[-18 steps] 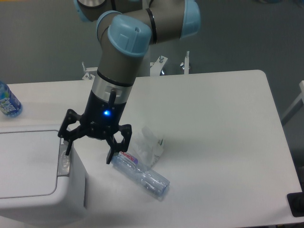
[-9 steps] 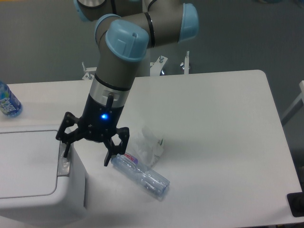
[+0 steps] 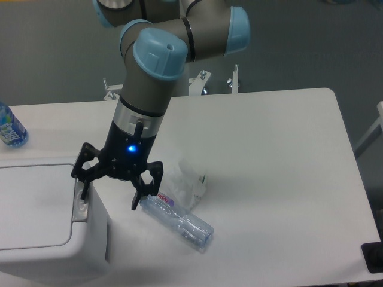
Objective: Open the trash can
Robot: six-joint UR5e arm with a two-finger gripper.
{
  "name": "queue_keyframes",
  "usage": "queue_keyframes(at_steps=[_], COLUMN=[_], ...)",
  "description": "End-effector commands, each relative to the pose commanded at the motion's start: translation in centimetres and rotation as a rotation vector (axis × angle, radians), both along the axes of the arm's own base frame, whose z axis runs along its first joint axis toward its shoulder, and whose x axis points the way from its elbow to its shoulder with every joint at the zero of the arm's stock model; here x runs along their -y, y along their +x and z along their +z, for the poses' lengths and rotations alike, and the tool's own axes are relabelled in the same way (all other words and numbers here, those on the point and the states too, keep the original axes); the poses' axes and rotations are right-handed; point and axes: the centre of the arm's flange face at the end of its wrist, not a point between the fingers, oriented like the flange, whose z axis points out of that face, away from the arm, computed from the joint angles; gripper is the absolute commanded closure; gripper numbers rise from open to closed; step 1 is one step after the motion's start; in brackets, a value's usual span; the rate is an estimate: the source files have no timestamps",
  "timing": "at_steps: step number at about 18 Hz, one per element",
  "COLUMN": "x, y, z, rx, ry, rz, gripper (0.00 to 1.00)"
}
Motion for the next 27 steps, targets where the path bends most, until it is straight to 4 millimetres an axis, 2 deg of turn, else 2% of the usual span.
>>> queue_keyframes(at_steps=[17,22,24,27], x=[-0.2,-0.5,-0.1,1.4], y=[-0.1,-0.8,-1.8,-4.7], z=[-0.1,4.7,6.4,8.6], rx=[-0.001,-0.086,-0.150,-0.278], ry=[0.000,0.061,0.061,0.044], rz=[-0.003,0.000,0.023,0.050], gripper=[0.00,0.00,0.00,0.00])
